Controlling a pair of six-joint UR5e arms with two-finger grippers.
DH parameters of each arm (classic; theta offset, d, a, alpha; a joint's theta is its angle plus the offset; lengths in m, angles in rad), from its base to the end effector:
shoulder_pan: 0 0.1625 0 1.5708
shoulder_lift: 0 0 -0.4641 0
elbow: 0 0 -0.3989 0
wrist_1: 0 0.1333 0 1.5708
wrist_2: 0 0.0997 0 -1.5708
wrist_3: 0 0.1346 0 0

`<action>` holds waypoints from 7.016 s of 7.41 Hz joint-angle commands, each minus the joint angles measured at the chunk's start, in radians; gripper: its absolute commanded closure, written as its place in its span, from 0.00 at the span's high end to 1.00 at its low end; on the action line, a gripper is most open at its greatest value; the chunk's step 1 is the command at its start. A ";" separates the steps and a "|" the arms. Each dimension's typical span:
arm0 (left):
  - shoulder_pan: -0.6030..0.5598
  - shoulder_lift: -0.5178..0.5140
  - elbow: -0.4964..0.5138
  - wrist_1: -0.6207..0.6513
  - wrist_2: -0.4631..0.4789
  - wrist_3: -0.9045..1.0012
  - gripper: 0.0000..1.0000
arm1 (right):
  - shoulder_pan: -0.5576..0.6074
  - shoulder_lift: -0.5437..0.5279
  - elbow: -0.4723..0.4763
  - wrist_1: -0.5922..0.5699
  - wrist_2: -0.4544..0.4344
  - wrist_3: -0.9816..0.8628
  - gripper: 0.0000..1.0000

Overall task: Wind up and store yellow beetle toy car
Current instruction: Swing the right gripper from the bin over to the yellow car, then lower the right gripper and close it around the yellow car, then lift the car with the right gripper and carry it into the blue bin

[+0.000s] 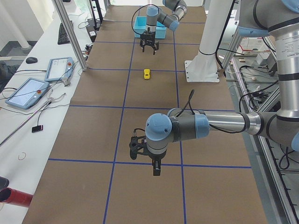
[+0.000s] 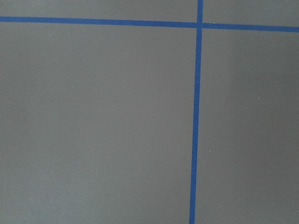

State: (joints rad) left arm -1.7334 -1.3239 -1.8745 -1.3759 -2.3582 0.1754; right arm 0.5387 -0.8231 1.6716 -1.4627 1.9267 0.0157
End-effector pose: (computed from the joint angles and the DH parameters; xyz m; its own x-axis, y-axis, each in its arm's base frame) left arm -0.0974 -0.3595 0.6977 0.6981 -0.0367 -0.7150 0.0391 0.9991 -0.0131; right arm -0.5907 -0.4537 0.1947 0.2442 -0.9459 0.2136 0.4909 0.3105 0.8140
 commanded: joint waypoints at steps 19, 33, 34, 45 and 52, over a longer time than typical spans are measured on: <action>0.000 -0.001 0.032 -0.003 0.000 0.001 1.00 | -0.078 0.219 -0.374 -0.102 -0.150 -0.450 0.99; -0.002 -0.001 0.029 -0.003 0.000 -0.001 1.00 | -0.053 0.205 -0.330 -0.089 -0.137 -0.430 0.00; -0.003 -0.001 0.028 -0.003 0.000 -0.001 1.00 | -0.008 0.196 -0.237 -0.207 -0.111 -0.431 0.00; -0.054 0.055 -0.057 -0.005 -0.010 0.007 1.00 | 0.719 -0.564 0.091 -0.226 0.389 -0.439 0.00; -0.054 0.057 -0.057 0.005 -0.009 0.007 1.00 | 0.718 -0.644 0.071 -0.225 0.414 -0.421 1.00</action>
State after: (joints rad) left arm -1.7871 -1.2682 -1.9324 -1.3733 -2.3669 0.1825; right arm 1.2565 -1.4730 1.7453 -1.6874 2.3349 -0.4118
